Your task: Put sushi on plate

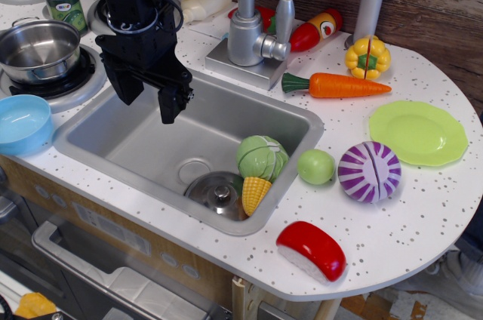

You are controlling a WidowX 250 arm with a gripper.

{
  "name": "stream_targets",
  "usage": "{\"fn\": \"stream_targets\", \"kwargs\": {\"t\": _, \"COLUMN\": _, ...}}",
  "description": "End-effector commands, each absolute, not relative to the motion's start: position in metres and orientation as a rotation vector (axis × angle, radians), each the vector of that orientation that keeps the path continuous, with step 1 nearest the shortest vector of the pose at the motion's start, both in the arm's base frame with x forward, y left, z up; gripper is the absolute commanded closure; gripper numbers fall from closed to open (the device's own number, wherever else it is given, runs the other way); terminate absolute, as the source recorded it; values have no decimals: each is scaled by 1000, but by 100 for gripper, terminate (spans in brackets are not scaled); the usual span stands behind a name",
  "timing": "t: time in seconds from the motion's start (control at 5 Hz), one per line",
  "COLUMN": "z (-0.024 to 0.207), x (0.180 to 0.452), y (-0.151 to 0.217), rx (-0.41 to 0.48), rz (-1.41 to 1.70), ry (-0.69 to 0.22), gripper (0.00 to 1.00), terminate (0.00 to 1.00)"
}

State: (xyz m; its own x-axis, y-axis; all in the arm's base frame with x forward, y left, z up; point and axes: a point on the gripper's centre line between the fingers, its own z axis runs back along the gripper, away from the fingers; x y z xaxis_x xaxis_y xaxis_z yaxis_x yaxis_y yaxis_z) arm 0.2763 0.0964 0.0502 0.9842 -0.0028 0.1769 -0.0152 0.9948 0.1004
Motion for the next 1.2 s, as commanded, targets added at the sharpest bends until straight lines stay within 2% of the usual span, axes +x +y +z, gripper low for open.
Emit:
{"fn": "stream_targets", "kwargs": {"t": 0.0, "z": 50, "x": 276, "y": 96, "rx": 102, "rz": 6, "ry": -178, "gripper": 0, "terminate": 0}}
{"fn": "stream_targets", "kwargs": {"t": 0.2, "z": 67, "x": 279, "y": 64, "rx": 140, "rz": 200, "ry": -146, "gripper": 0, "terminate": 0}}
{"fn": "stream_targets", "kwargs": {"t": 0.4, "z": 80, "x": 273, "y": 25, "rx": 155, "rz": 452, "ry": -168, "gripper": 0, "terminate": 0}}
{"fn": "stream_targets", "kwargs": {"t": 0.8, "z": 93, "x": 265, "y": -45, "rx": 78, "rz": 928, "ry": -159, "gripper": 0, "terminate": 0}}
{"fn": "stream_targets", "kwargs": {"t": 1.0, "z": 89, "x": 262, "y": -67, "rx": 65, "rz": 1043, "ry": -125, "gripper": 0, "terminate": 0}}
